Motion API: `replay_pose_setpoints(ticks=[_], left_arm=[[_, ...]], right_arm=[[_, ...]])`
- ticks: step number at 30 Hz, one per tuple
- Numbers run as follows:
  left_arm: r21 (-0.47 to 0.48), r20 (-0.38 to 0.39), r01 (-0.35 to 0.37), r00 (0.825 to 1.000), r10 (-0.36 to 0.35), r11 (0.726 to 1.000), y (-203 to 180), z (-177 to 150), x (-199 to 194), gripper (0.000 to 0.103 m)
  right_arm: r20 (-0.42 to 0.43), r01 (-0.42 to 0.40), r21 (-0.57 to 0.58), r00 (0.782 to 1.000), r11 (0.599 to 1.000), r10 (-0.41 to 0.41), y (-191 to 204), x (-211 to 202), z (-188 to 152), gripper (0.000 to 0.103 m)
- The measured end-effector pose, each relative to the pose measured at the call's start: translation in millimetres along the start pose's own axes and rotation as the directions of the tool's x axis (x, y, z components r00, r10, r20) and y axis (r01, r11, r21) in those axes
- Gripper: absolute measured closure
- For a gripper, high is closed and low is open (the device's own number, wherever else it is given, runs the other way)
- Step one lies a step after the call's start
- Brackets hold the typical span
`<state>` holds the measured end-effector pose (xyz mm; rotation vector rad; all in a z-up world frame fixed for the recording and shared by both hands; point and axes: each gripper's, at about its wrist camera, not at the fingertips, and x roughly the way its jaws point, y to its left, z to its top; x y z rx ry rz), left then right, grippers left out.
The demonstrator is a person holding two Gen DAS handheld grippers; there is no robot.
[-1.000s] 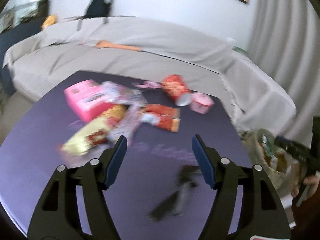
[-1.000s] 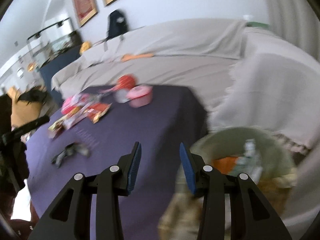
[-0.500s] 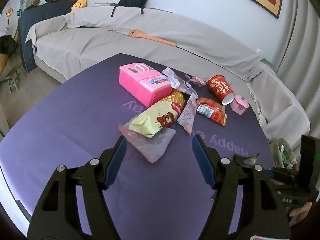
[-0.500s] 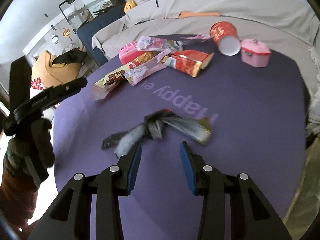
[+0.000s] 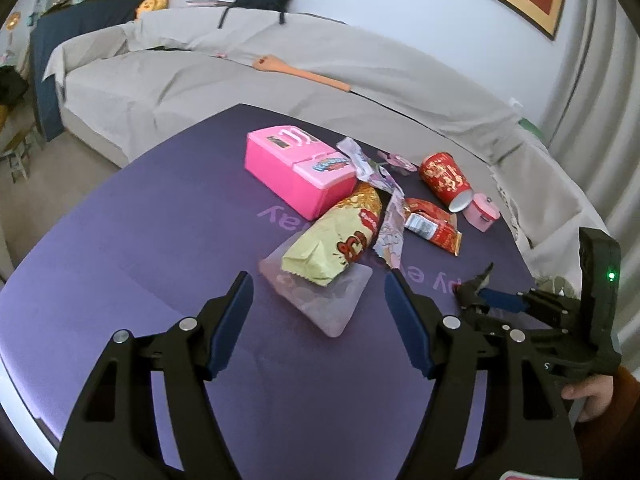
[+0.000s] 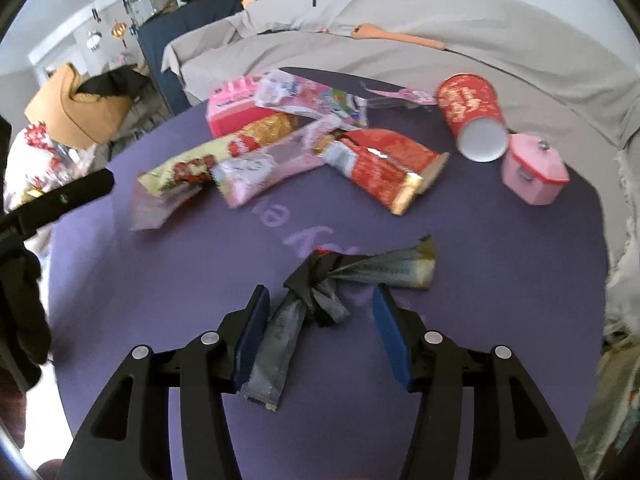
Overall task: Collect trash
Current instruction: 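Grasp the dark crumpled wrapper with the right gripper while the left grasps the yellow chip bag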
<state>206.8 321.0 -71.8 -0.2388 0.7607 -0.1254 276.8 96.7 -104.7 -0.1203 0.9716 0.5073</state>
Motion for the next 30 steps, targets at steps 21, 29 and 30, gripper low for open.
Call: replay_pose_setpoints(ticks=[21, 29, 30], left_arm=[[0.065, -0.169, 0.008, 0.986, 0.003, 0.998, -24.8, 29.1, 86.1, 0.067], [0.108, -0.218, 0.086, 0.974, -0.06, 0.99, -53.0, -1.9, 59.7, 0.067], [0.11, -0.219, 0.097, 0.973, -0.071, 0.989, -55.4, -4.4, 56.0, 0.067]], right_arm=[[-0.006, -0.062, 0.04, 0.998, 0.997, 0.062, -56.3, -49.1, -52.5, 0.05], [0.022, -0.083, 0.097, 0.996, 0.992, 0.081, -60.3, -52.3, -49.0, 0.05], [0.031, -0.069, 0.082, 0.997, 0.994, 0.067, -56.7, -52.2, -45.5, 0.05]])
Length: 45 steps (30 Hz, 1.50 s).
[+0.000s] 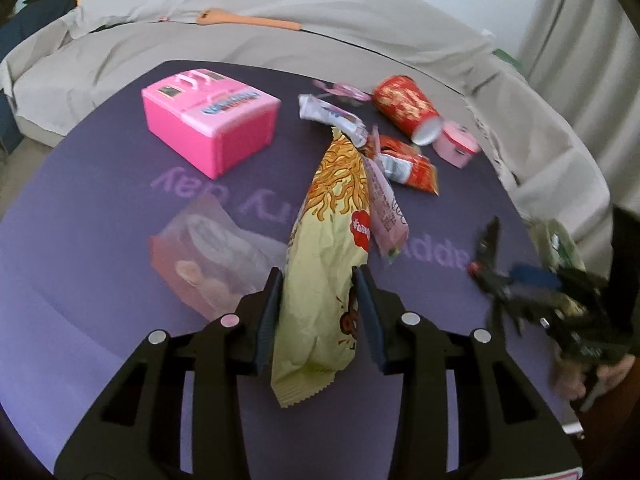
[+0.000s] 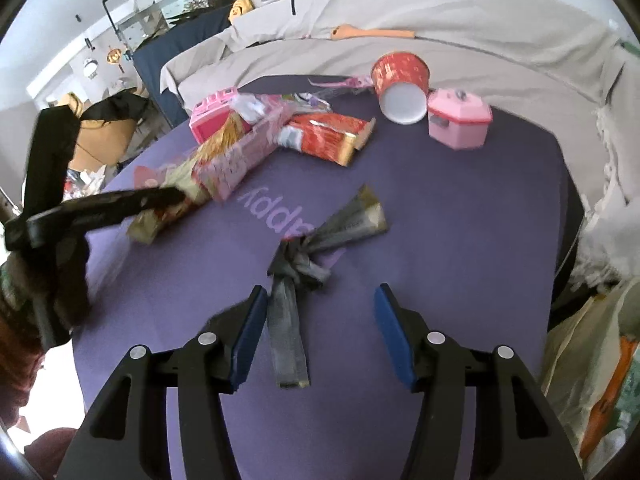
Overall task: Collect trash
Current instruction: 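Grasp the dark crumpled wrapper with the right gripper while the left grasps the yellow chip bag, then carry the dark wrapper and yellow chip bag to the trash bag and release both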
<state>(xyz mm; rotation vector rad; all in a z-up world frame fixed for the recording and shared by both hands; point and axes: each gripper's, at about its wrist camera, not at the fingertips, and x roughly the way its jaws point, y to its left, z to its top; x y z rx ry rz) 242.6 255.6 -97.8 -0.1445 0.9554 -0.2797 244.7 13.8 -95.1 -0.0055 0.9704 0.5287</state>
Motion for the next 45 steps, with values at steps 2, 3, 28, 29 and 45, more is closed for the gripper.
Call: replay_pose_setpoints(ticks=[2, 3, 28, 29, 45], left_arm=[[0.008, 0.004, 0.0, 1.0, 0.0, 1.0, -3.4, -2.6, -3.5, 0.064], [0.011, 0.008, 0.003, 1.0, -0.003, 1.0, -4.7, -3.4, -5.8, 0.062], [0.038, -0.015, -0.171, 0.985, 0.172, 0.984, -33.9, 15.3, 37.7, 0.062], [0.032, -0.013, -0.161, 0.987, 0.161, 0.986, -34.1, 14.6, 36.8, 0.064], [0.017, 0.158, -0.069, 0.985, 0.065, 0.997, -55.3, 33.7, -57.0, 0.071]], right_arm=[[0.012, 0.014, -0.021, 1.0, 1.0, -0.013, 4.4, 3.2, 6.6, 0.05], [0.015, 0.018, -0.027, 1.0, 0.999, -0.018, 6.6, 6.5, 11.2, 0.05], [-0.004, 0.039, 0.027, 0.999, 0.999, -0.039, -32.6, -19.8, 6.0, 0.072], [-0.006, 0.043, 0.026, 0.999, 0.999, -0.043, -32.6, -22.1, 6.9, 0.072], [0.115, 0.084, -0.062, 0.99, 0.995, -0.076, 0.1, -87.0, 31.1, 0.072]])
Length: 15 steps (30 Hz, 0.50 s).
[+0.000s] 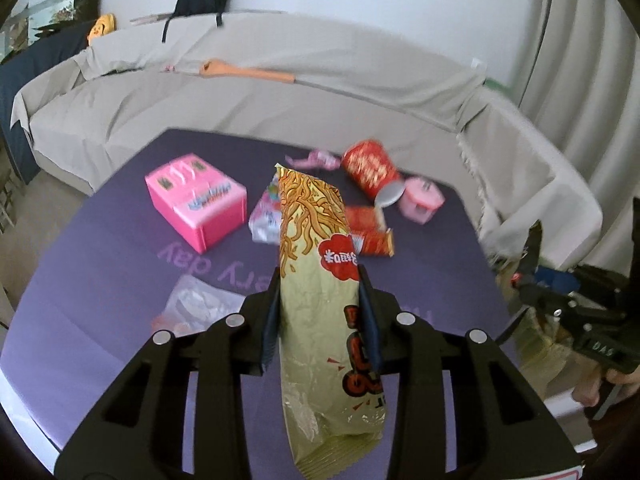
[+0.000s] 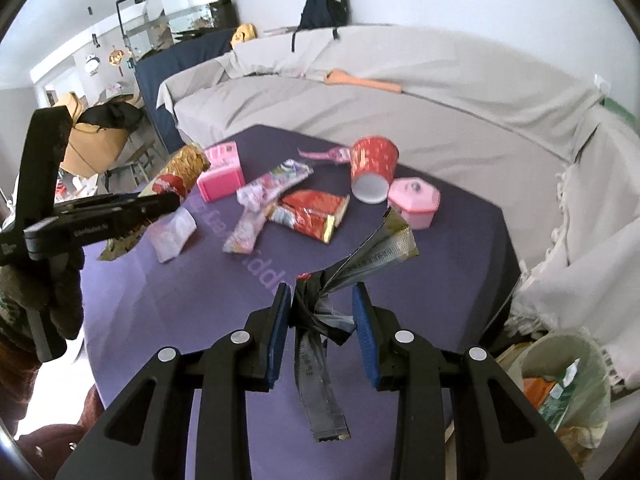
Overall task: Collect trash
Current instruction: 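Carry the dark wrapper and yellow chip bag to the trash bag and release both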
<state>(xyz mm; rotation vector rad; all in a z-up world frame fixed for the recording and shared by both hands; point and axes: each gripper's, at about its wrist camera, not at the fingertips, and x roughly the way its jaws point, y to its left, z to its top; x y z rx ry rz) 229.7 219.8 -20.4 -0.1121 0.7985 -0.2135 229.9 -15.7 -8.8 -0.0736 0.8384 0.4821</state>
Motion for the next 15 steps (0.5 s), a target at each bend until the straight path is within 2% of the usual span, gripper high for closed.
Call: replay_pose_setpoints(ticks=[6, 15], left_arm=[[-0.003, 0.057, 0.029, 0.998, -0.029, 1.0, -9.2, 14.3, -30.8, 0.071], [0.015, 0.085, 0.078, 0.993, -0.08, 0.997, -43.0, 28.4, -50.7, 0.071]], right_arm=[[0.052, 0.012, -0.012, 0.999, 1.0, -0.012, 1.7, -25.9, 7.6, 0.072], [0.132, 0.042, 0.009, 0.99, 0.999, -0.042, -18.8, -66.2, 4.9, 0.072]])
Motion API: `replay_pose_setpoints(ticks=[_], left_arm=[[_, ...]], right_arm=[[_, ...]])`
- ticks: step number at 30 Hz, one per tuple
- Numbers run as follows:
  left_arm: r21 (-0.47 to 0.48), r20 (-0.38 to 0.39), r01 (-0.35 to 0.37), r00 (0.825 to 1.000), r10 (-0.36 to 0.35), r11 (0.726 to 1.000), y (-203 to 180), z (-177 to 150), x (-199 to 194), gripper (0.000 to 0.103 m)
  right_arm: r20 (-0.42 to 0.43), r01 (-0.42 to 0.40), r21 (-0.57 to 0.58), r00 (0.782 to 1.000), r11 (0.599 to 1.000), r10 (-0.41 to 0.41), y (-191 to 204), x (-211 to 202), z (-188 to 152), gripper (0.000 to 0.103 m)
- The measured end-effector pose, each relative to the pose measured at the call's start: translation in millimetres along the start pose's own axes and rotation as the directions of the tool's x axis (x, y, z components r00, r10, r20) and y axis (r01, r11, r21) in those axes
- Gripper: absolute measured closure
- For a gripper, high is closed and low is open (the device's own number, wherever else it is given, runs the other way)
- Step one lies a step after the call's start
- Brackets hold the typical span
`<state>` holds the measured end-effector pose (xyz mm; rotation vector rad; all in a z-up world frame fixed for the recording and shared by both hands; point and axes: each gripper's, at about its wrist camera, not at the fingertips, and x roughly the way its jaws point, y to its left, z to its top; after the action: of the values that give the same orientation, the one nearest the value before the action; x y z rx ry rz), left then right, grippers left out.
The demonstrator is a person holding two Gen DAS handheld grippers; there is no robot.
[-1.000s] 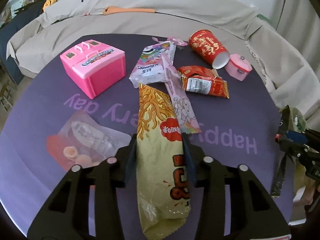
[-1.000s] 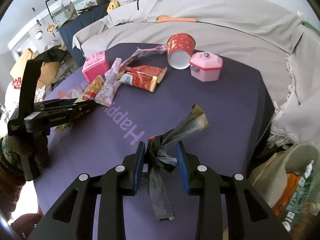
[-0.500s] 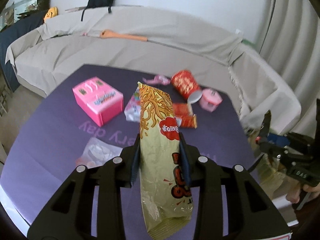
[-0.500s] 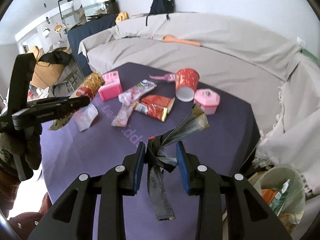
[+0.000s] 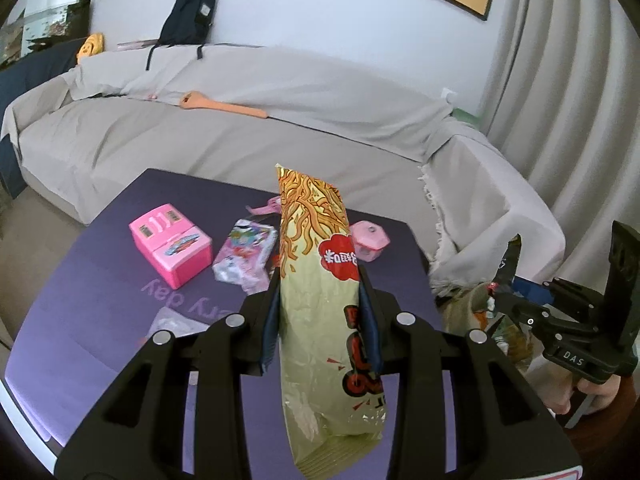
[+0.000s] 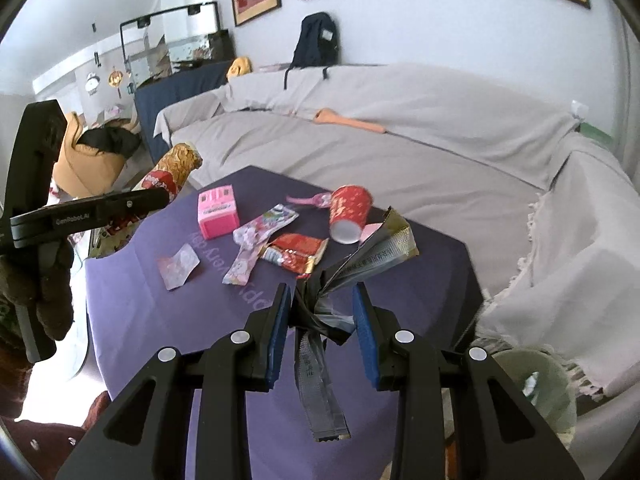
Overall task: Collect trash
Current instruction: 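Carry the dark wrapper and yellow chip bag to the trash bag and release both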
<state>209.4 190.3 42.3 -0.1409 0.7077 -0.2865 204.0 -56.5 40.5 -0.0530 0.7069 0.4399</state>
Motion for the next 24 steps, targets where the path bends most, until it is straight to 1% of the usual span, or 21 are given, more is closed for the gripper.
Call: replay_pose_setpoints(ticks=[3, 7, 11, 15, 18, 20, 21, 24], left_arm=[[0.027, 0.003, 0.01, 1.0, -0.01, 1.0, -19.0, 4.9, 1.2, 0.071], [0.059, -0.003, 0.042, 0.999, -0.042, 0.997, -49.9, 11.3, 8.2, 0.071], [0.095, -0.003, 0.092, 0.996, -0.092, 0.991, -82.1, 12.2, 17.8, 0.071], [0.099, -0.029, 0.18, 0.984, -0.177, 0.979, -110.0, 7.4, 33.3, 0.071], [0.122, -0.04, 0.214, 0.977, -0.211, 0.969, -131.3, 4.0, 44.2, 0.071], [0.129, -0.053, 0.238, 0.971, -0.233, 0.963, -145.9, 2.6, 52.7, 0.071], [0.13, -0.064, 0.258, 0.966, -0.252, 0.957, -154.6, 1.5, 57.3, 0.071], [0.152, -0.066, 0.286, 0.958, -0.279, 0.946, -176.0, -0.8, 64.0, 0.071]], right_arm=[[0.024, 0.011, 0.018, 1.0, 1.0, -0.012, -11.6, -12.2, -2.5, 0.072], [0.046, 0.037, 0.042, 0.998, 0.998, -0.039, -31.2, -28.0, -8.6, 0.072], [0.064, 0.068, 0.078, 0.995, 0.995, -0.073, -53.8, -42.7, -16.4, 0.072], [0.098, 0.095, 0.119, 0.989, 0.988, -0.107, -74.1, -61.2, -25.6, 0.072], [0.116, 0.122, 0.146, 0.983, 0.982, -0.14, -90.3, -75.3, -35.1, 0.072], [0.119, 0.14, 0.168, 0.98, 0.976, -0.161, -104.5, -83.3, -42.4, 0.072], [0.12, 0.149, 0.178, 0.978, 0.973, -0.172, -111.4, -86.9, -46.3, 0.072], [0.118, 0.174, 0.2, 0.973, 0.964, -0.2, -129.1, -94.2, -57.2, 0.072]])
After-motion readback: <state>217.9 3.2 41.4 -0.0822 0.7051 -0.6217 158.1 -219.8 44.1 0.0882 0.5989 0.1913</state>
